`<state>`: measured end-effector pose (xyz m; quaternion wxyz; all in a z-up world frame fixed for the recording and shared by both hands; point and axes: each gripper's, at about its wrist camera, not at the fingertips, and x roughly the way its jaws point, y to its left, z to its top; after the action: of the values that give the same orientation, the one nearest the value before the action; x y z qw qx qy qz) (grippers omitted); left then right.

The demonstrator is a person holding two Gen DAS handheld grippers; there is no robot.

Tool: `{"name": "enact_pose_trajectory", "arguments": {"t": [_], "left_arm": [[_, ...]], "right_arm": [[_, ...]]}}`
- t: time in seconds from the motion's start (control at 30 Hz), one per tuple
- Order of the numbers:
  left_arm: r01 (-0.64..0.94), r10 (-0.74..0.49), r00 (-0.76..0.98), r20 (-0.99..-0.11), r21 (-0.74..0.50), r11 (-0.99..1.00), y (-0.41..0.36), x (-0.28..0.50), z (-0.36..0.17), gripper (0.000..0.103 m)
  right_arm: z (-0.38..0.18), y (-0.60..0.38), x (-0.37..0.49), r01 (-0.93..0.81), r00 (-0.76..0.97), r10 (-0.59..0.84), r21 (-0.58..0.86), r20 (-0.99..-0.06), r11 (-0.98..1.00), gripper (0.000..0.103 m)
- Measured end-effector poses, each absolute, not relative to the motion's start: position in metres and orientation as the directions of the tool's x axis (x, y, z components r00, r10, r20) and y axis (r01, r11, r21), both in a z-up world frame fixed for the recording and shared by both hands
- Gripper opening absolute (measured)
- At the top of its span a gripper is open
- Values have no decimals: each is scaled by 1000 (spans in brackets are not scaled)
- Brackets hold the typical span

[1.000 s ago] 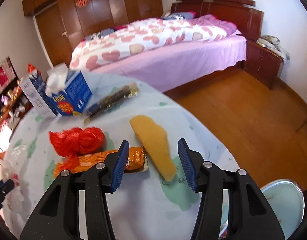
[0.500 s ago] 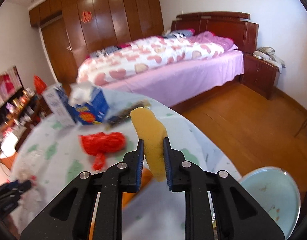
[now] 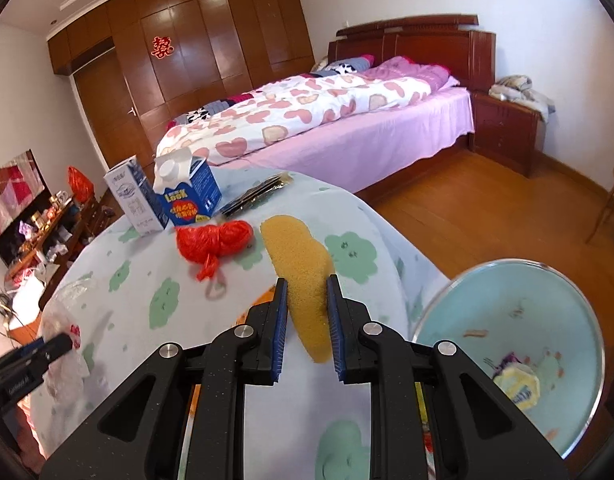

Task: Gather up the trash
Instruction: 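Carry the yellow sponge over the bucket with the right tool while the left tool holds the clear bag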

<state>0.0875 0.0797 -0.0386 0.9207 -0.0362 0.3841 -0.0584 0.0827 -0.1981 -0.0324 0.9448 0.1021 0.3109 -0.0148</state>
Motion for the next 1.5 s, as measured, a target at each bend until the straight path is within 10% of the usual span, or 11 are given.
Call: {"name": "enact_pose_trajectory", "arguments": {"t": [1.5], "left_arm": [[292, -245, 693, -678, -47, 955, -17, 12, -16, 42]], "right_arm": [[-24, -244, -25, 164, 835, -60, 144, -547, 976, 20]]}}
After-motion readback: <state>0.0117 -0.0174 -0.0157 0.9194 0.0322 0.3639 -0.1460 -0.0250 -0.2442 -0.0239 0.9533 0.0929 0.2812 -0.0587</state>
